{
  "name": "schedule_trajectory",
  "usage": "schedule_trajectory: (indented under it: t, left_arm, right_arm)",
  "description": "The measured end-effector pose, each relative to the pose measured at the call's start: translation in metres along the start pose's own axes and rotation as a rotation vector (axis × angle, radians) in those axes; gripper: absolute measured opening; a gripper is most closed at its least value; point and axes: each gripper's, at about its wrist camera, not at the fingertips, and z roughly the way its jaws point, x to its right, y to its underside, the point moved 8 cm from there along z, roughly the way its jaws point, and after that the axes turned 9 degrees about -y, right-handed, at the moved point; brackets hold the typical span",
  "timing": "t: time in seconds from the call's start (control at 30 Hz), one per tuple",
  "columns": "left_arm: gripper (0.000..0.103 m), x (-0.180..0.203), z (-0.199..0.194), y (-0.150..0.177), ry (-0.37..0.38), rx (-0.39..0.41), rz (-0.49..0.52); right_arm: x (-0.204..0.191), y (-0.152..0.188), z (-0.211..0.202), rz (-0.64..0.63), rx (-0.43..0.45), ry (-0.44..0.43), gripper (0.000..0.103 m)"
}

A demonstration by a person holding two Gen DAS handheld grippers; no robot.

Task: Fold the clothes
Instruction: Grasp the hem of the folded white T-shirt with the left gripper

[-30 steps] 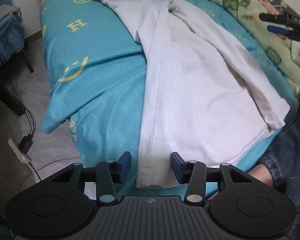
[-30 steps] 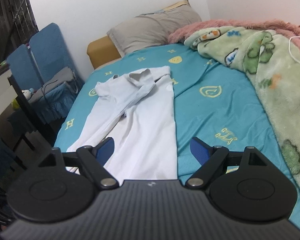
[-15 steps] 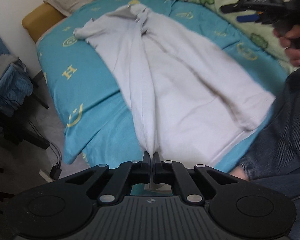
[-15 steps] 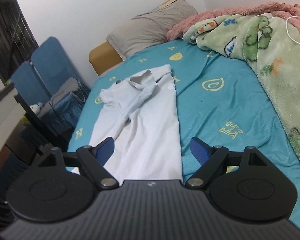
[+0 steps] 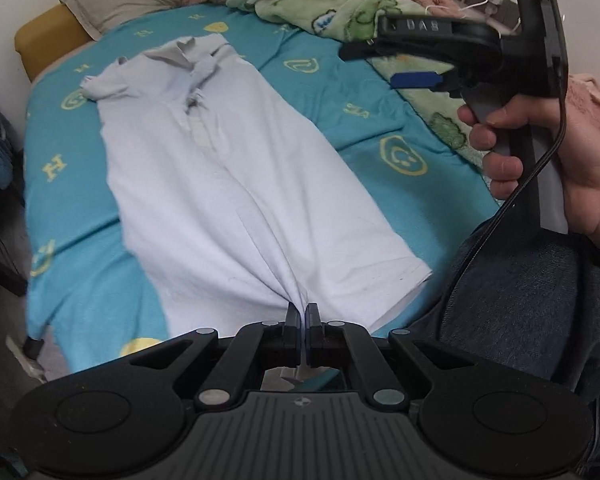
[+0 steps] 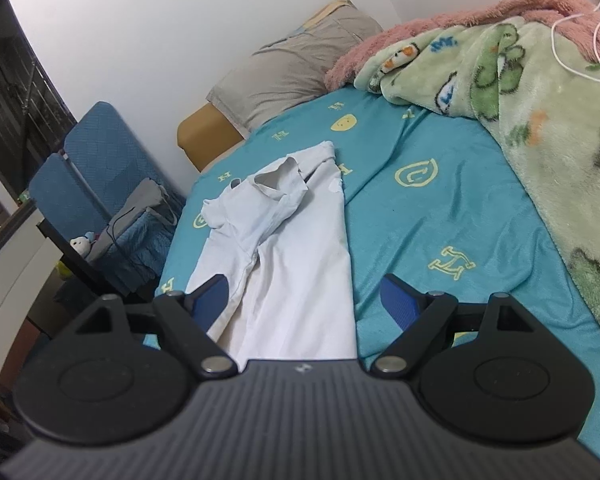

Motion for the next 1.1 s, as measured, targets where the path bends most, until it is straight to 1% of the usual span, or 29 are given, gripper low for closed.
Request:
schedule_trajectory:
  t: [0.07, 0.13, 0.17, 0.2, 0.23, 0.27, 0.3, 0.33, 0.4, 0.47, 0.5, 0.57, 0.63, 0.67, 0.73, 0.77, 0.8, 0.87, 0.9, 0.97, 1.07, 1.1]
  left_arm:
    - [0.007, 0.013, 0.015, 0.007, 0.009, -0.020, 0.021]
    - [0.019, 0.015, 0.021, 0.011, 0.030, -0.028, 0.009]
    - [0.022, 0.012, 0.022, 0.013, 0.045, -0.025, -0.011]
    - [0.029, 0.007, 0.021, 0.014, 0.055, -0.018, -0.045]
    - [0.042, -0.003, 0.019, 0.014, 0.058, -0.008, -0.095]
    - [0.048, -0.015, 0.017, 0.014, 0.058, 0.005, -0.155]
    - [0.057, -0.029, 0.015, 0.015, 0.057, 0.023, -0.225]
    - [0.061, -0.046, 0.014, 0.016, 0.061, 0.036, -0.308]
    - [0.063, -0.082, 0.017, 0.022, 0.071, 0.050, -0.486]
    - [0.065, -0.114, 0.029, 0.034, 0.064, 0.033, -0.655]
    - [0.065, -0.129, 0.037, 0.040, 0.052, 0.016, -0.715]
    - [0.065, -0.151, 0.050, 0.053, 0.051, -0.025, -0.844]
    - [0.066, -0.168, 0.063, 0.065, 0.054, -0.065, -0.956]
    - [0.067, -0.172, 0.068, 0.069, 0.044, -0.088, -0.979]
    - [0.069, -0.173, 0.076, 0.073, 0.030, -0.123, -0.977]
    - [0.070, -0.170, 0.078, 0.072, 0.035, -0.123, -0.962]
    - [0.075, -0.167, 0.078, 0.071, 0.040, -0.116, -0.943]
    - [0.075, -0.161, 0.077, 0.067, 0.054, -0.111, -0.902]
    - [0.075, -0.154, 0.077, 0.065, 0.065, -0.112, -0.883]
    - [0.073, -0.144, 0.076, 0.063, 0.084, -0.112, -0.849]
    - [0.066, -0.134, 0.074, 0.064, 0.104, -0.122, -0.815]
    - [0.058, -0.132, 0.073, 0.065, 0.111, -0.130, -0.808]
  right_arm:
    - [0.003, 0.005, 0.003, 0.018, -0.026, -0.012, 0.084]
    - [0.008, 0.011, 0.006, 0.049, -0.069, -0.032, 0.084]
    - [0.010, 0.015, 0.006, 0.076, -0.088, -0.043, 0.084]
    - [0.013, 0.019, 0.007, 0.106, -0.107, -0.055, 0.084]
    - [0.015, 0.024, 0.007, 0.135, -0.126, -0.067, 0.084]
    - [0.018, 0.028, 0.008, 0.164, -0.145, -0.078, 0.084]
    - [0.020, 0.032, 0.008, 0.193, -0.164, -0.090, 0.084]
    - [0.023, 0.036, 0.009, 0.222, -0.183, -0.102, 0.084]
    - [0.029, 0.046, 0.010, 0.281, -0.220, -0.108, 0.085]
    - [0.035, 0.059, 0.012, 0.366, -0.256, -0.118, 0.086]
    - [0.037, 0.064, 0.012, 0.402, -0.270, -0.118, 0.085]
    - [0.041, 0.073, 0.012, 0.472, -0.297, -0.115, 0.086]
    - [0.040, 0.080, 0.013, 0.499, -0.324, -0.110, 0.086]
    - [0.039, 0.083, 0.013, 0.499, -0.334, -0.103, 0.086]
    - [0.037, 0.088, 0.013, 0.486, -0.351, -0.059, 0.084]
    - [0.037, 0.090, 0.013, 0.479, -0.359, -0.029, 0.084]
    - [0.040, 0.093, 0.013, 0.485, -0.375, 0.013, 0.084]
    - [0.045, 0.101, 0.014, 0.513, -0.416, 0.088, 0.084]
    - [0.044, 0.104, 0.014, 0.519, -0.431, 0.092, 0.085]
    - [0.041, 0.109, 0.014, 0.525, -0.458, 0.091, 0.085]
    - [0.032, 0.118, 0.014, 0.509, -0.514, 0.088, 0.085]
    - [0.028, 0.120, 0.015, 0.503, -0.529, 0.086, 0.085]
